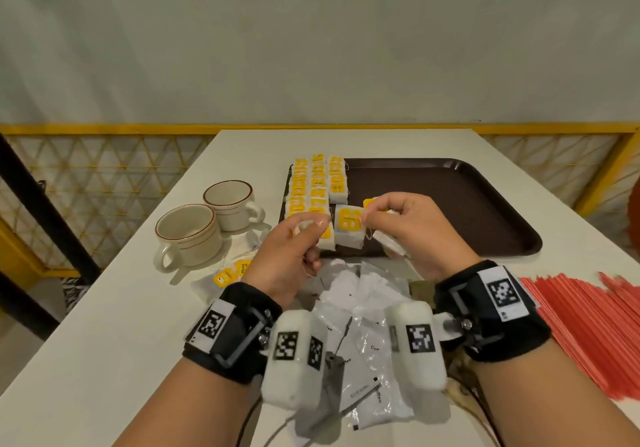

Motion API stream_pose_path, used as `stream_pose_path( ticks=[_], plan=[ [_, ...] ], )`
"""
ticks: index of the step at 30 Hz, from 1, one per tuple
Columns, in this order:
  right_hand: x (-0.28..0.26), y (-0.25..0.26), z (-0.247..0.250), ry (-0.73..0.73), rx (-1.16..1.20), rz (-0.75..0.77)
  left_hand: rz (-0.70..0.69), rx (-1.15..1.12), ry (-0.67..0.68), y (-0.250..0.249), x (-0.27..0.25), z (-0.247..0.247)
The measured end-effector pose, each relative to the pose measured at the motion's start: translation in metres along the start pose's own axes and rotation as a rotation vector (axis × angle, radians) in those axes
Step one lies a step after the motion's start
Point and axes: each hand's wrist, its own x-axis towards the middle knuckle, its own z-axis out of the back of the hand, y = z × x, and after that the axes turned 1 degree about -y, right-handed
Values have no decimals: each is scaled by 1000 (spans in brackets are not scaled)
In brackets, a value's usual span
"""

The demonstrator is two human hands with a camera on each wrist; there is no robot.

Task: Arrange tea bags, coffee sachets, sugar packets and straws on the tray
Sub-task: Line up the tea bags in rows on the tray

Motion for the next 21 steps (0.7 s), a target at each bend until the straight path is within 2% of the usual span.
stream_pose_path(
  ticks=[5, 8, 11, 15, 18, 21],
  plan=[
    [-4, 4, -3, 97, 39, -17, -191, 262, 46, 1, -5, -2],
    [-5, 3, -3, 189, -61, 24, -204, 261, 78, -2, -6, -1],
    [-5, 2, -3, 171, -115, 48, -204, 249, 87, -6, -6, 2],
    [-7, 5, -3, 163, -134, 51, -216, 256, -50, -9, -1, 12],
    [-9, 8, 0, 182, -179, 35, -176, 150, -68, -13, 0, 18],
    [-8, 8, 0, 142, -202, 0, -232, 310, -134, -14, 1, 20]
  ],
)
